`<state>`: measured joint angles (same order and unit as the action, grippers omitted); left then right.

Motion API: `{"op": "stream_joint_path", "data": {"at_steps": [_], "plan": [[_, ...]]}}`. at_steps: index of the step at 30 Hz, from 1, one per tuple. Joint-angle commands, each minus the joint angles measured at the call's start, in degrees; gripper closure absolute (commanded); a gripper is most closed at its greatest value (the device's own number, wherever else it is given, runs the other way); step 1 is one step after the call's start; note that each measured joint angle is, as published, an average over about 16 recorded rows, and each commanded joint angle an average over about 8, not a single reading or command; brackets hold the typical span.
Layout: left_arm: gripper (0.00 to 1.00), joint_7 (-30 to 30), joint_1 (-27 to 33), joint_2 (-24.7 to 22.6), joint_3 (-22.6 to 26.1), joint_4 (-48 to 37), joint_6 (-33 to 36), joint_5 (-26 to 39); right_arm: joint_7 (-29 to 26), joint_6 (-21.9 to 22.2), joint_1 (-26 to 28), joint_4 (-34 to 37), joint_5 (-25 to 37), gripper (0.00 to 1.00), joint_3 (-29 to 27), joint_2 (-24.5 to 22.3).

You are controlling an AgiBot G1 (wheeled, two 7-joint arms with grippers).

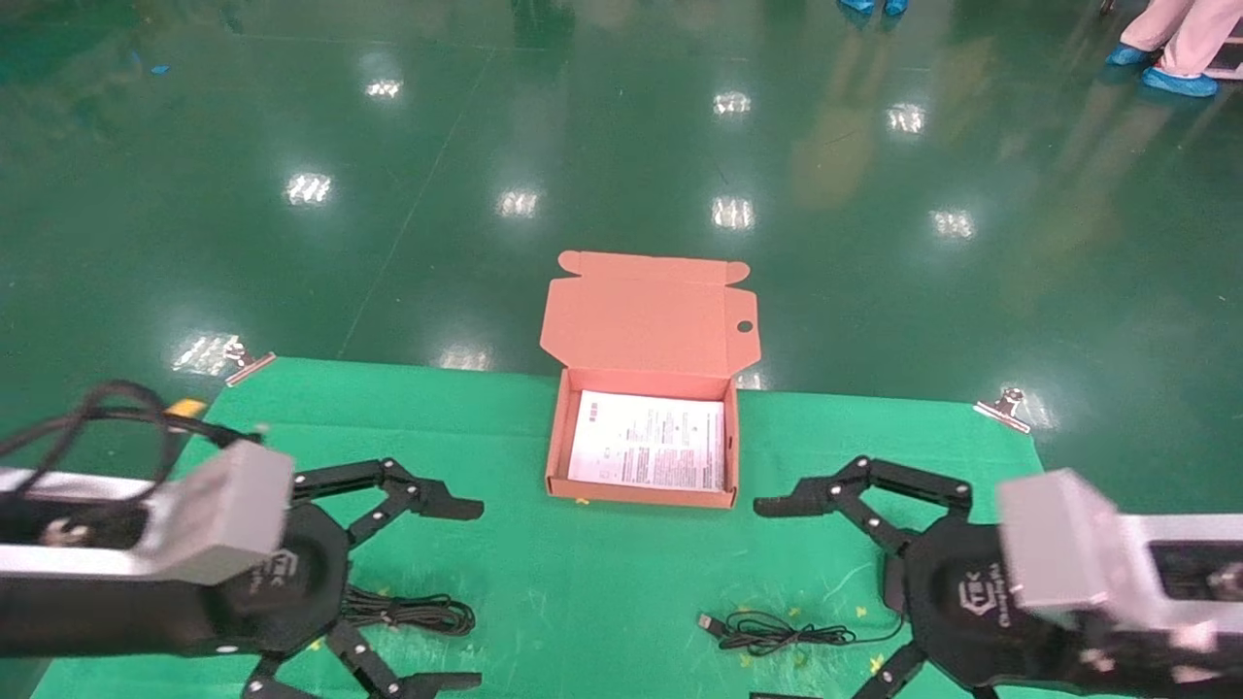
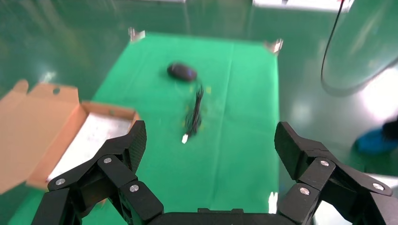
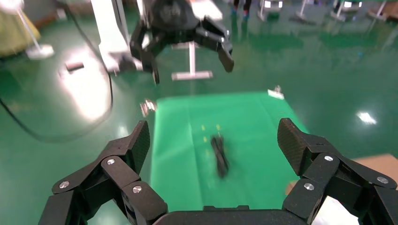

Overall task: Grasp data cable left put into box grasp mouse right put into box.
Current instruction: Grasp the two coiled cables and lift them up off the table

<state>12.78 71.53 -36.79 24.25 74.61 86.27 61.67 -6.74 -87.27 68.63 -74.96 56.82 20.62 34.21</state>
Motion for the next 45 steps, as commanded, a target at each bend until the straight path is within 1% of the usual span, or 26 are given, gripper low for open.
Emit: {"op": "stream_joint_path", "data": {"at_steps": [1,7,12,15,19,25,31,36,40,45], "plan": [[0.00,0.22,1.42,-0.55,1.09,0.06,0.18,2.52,0.59,-0.32,1.23,-0.37,2.30,0.00,0.64,-0.04],[0.00,0.38,4.57,-2.84,4.36,0.27,-0.39,10.62,5.01,-1.76,7.42,-2.02,13.75,0.00,5.92,1.69],[0.00,0.55,7.04,-4.95,7.52,0.89,-1.06,18.65,9.18,-2.22,12.88,-2.46,24.07,0.00,12.56,4.06],[0.00,0.81,8.23,-6.37,9.71,1.35,-1.56,24.14,10.78,-1.93,15.29,-2.48,29.54,0.00,16.56,5.64],[0.00,1.35,9.01,-8.29,12.62,1.81,-2.84,31.66,11.80,-0.84,16.99,-2.47,35.84,0.00,20.79,7.63],[0.00,2.79,8.37,-10.90,16.06,1.95,-6.01,41.39,11.83,2.25,16.69,-2.36,43.35,0.00,24.40,10.13],[0.00,4.83,6.60,-12.78,18.19,1.37,-9.73,48.62,10.45,6.32,14.79,-2.05,48.52,0.00,25.92,12.01],[0.00,6.01,4.87,-13.80,19.07,0.54,-13.39,53.07,8.50,9.26,12.61,-1.40,51.07,0.00,26.58,13.16],[0.00,6.44,3.67,-14.72,19.42,-0.97,-16.24,55.49,6.28,11.15,10.79,0.34,51.54,0.00,26.60,13.92],[0.00,6.42,2.85,-16.20,19.52,-5.21,-19.03,56.77,4.30,13.37,9.29,4.82,50.82,0.00,26.13,15.35]]}}
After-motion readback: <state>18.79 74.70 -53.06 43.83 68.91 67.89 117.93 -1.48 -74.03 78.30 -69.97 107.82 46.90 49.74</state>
